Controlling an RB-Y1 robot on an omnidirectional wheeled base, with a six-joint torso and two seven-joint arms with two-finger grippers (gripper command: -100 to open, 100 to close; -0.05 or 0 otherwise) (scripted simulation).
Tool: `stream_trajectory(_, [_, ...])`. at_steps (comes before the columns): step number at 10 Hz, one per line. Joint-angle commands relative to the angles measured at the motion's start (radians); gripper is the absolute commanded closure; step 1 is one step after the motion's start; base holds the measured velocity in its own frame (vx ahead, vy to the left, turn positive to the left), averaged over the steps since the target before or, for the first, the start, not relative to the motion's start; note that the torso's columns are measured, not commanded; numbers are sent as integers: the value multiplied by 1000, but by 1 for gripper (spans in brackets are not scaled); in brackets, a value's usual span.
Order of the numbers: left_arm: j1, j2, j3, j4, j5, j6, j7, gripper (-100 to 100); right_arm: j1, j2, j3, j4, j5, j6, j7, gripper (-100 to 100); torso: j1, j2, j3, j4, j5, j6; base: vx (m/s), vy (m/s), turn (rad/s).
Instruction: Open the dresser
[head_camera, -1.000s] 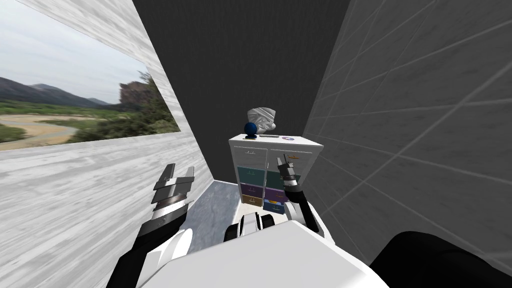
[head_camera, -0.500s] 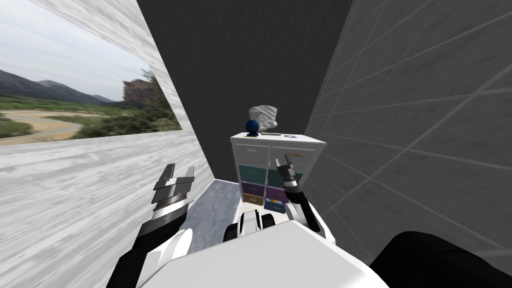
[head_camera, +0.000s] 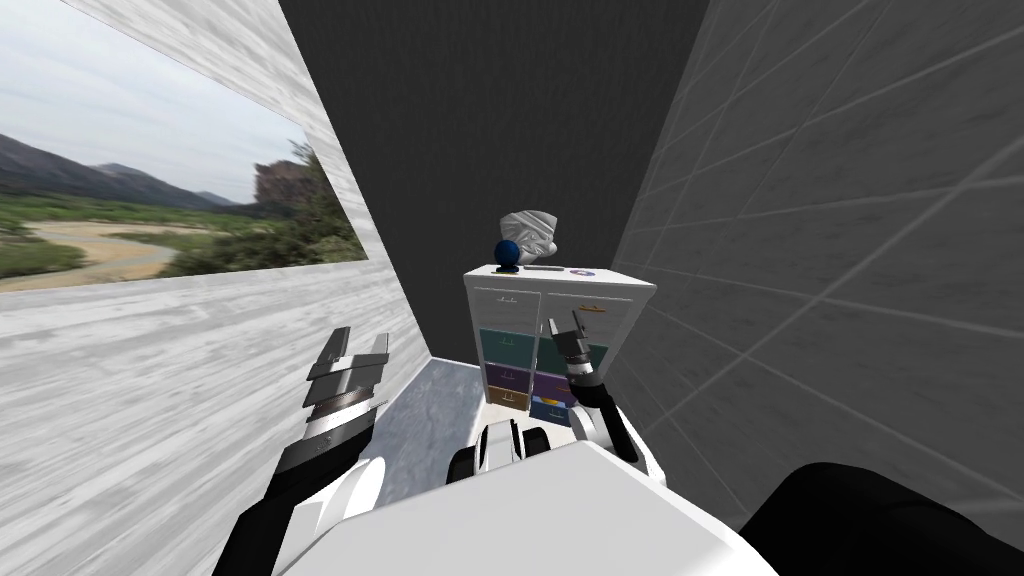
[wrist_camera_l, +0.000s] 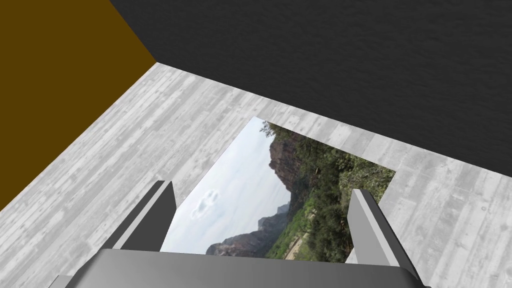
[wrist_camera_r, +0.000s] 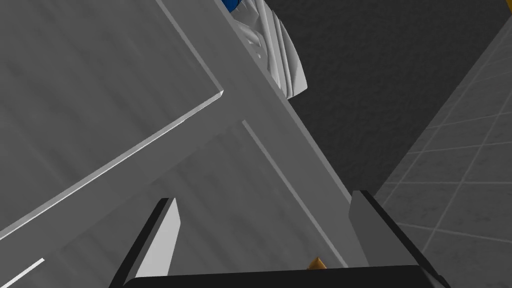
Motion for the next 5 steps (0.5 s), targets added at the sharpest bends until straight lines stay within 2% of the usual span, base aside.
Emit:
stream_trajectory(1, [0, 0, 0, 0, 0, 0, 0, 0, -6, -8, 12, 24, -49, -27, -74, -100, 0, 0, 0, 0, 0, 0, -5, 29, 22])
stream_trajectory(4, [0, 0, 0, 0, 0, 0, 0, 0, -11, -11, 20, 41, -85, -45, -154, -100, -1, 0, 0, 0, 0, 0, -6, 24, 11])
stream_trajectory(5, [0, 0, 0, 0, 0, 0, 0, 0, -17, -15, 29, 60, -121, -63, -183, -100, -1, 0, 0, 0, 0, 0, -3, 30, 19])
